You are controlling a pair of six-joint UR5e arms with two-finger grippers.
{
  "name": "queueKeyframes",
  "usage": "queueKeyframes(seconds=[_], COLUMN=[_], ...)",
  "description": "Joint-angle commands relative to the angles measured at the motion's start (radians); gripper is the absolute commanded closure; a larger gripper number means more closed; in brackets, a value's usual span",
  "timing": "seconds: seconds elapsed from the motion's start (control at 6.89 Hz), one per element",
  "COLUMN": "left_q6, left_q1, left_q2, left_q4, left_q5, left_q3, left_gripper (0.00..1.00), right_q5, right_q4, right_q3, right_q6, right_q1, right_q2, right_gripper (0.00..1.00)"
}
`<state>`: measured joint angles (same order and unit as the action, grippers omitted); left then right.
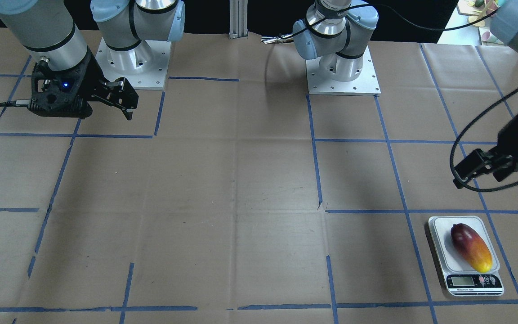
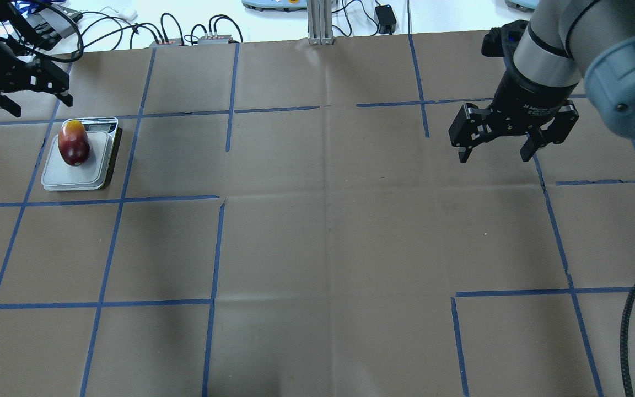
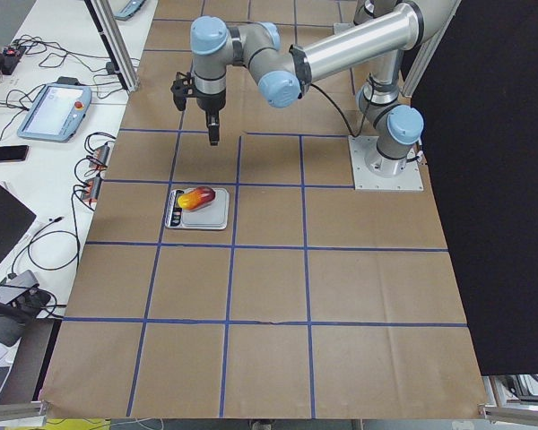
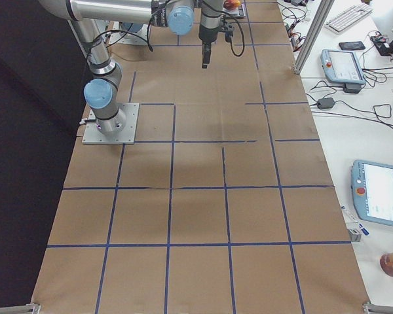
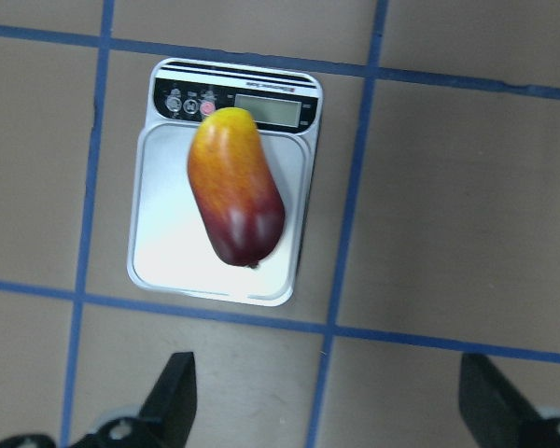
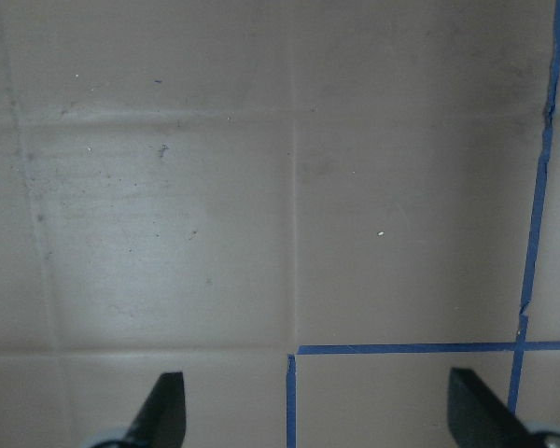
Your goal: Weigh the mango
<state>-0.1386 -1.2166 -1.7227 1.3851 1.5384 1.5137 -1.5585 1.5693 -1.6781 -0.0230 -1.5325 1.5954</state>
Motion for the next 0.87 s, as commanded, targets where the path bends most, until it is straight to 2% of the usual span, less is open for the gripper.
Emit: queueKeyframes(seconds=[0.0, 0.44, 0.73], left_q6=[0.216, 0.277, 0.272], left_q1=[-0.151, -0.295, -0.317], left_q2=[0.102, 0.092, 0.086], left_q4=[0.095, 0.108, 0.11], left_q5=[0.0, -0.003, -0.004], left_q3=[0.022, 0.017, 0.022], left_gripper=[0.0, 0.0, 0.0], right_q5=[0.0, 0.0, 0.0], right_q4=[0.0, 0.0, 0.0], right_q3=[0.0, 0.0, 0.0], right_q6=[0.0, 0.0, 0.0], right_q1=[0.0, 0.0, 0.0], right_q2=[0.001, 0.0, 0.0], right_gripper=[0.0, 0.0, 0.0])
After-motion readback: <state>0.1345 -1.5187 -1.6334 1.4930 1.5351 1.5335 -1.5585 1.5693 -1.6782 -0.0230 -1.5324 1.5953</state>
